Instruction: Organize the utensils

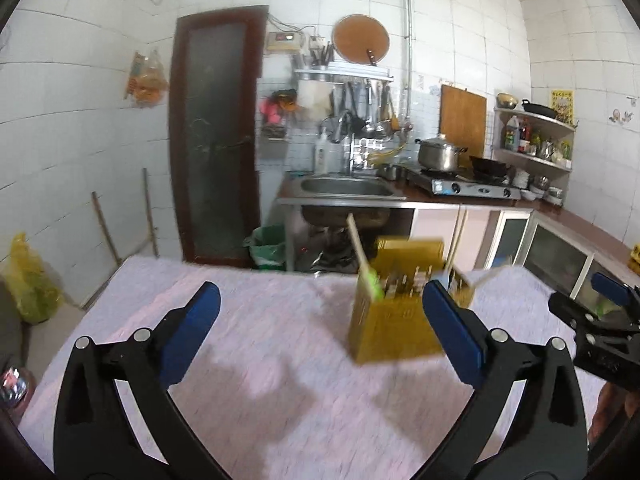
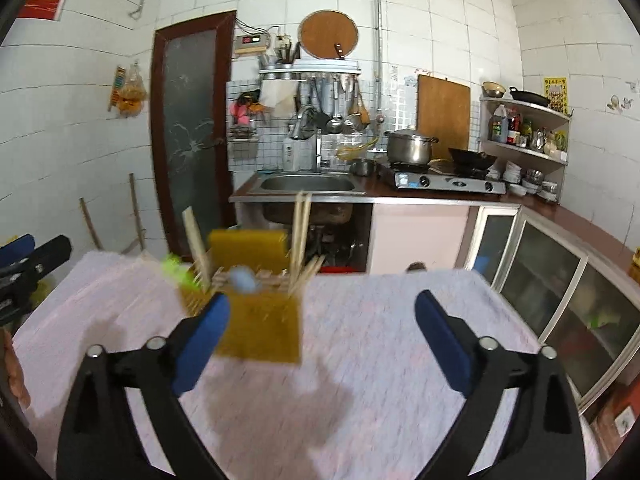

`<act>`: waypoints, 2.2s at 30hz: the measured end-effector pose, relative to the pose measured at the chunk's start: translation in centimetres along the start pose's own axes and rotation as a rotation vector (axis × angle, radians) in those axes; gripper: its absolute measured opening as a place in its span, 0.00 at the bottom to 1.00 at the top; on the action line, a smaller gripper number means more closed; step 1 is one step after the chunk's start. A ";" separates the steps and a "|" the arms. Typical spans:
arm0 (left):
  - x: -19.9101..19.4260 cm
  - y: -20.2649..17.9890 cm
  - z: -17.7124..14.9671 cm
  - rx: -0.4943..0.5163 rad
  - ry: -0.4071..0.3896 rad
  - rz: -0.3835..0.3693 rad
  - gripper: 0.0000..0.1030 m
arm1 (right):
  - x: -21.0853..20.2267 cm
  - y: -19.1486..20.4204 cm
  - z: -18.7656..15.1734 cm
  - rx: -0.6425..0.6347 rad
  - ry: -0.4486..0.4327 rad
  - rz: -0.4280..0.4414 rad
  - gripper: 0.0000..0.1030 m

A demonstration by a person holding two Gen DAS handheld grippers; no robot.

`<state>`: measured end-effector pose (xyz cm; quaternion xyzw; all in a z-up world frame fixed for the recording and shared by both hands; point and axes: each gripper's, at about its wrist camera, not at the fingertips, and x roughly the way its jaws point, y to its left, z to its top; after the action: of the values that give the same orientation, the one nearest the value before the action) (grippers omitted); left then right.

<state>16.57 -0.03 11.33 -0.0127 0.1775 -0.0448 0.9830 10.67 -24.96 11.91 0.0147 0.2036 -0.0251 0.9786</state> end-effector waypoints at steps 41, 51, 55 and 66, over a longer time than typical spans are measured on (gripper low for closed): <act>-7.3 1.8 -14.8 -0.011 -0.116 0.084 0.95 | -6.0 2.8 -13.3 0.010 -0.109 -0.023 0.96; -7.5 1.9 -15.0 -0.004 -0.125 0.060 0.95 | -6.0 2.7 -13.3 0.014 -0.108 -0.024 0.96; -7.2 1.7 -14.9 0.010 -0.108 0.061 0.95 | -6.1 2.5 -13.2 0.014 -0.106 -0.027 0.96; -7.5 1.9 -15.1 -0.001 -0.122 0.026 0.95 | -6.1 2.4 -13.2 0.012 -0.109 -0.027 0.96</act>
<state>4.42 2.44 -0.27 -0.0136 0.1174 -0.0311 0.9925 -0.05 -21.78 2.34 0.0166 0.1499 -0.0405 0.9877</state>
